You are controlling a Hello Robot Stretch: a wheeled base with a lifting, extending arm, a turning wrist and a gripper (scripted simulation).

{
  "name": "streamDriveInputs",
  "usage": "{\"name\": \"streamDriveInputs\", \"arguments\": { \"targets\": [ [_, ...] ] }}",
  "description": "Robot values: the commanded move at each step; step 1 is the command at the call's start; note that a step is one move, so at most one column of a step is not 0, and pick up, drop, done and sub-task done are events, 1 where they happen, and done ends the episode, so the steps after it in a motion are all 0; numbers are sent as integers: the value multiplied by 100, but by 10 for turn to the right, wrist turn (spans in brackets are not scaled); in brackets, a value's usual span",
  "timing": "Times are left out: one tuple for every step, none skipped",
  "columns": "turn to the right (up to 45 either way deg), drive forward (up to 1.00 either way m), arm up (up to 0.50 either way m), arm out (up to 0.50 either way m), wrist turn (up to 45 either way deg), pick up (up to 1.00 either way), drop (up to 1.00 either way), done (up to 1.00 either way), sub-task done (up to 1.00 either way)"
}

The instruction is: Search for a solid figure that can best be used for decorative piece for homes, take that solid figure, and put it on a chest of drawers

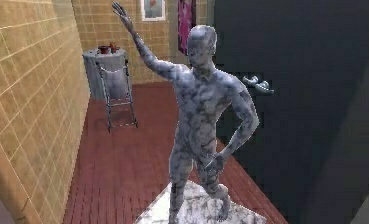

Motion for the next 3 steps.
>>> {"name": "streamDriveInputs", "arguments": {
  "targets": [
    [0, 20, 0, 0, 0, 0, 0, 0, 0],
    [-390, 0, 0, 0, 0, 0, 0, 0, 0],
    [0, 35, 0, 0, 0, 0, 0, 0, 0]
  ]
}}
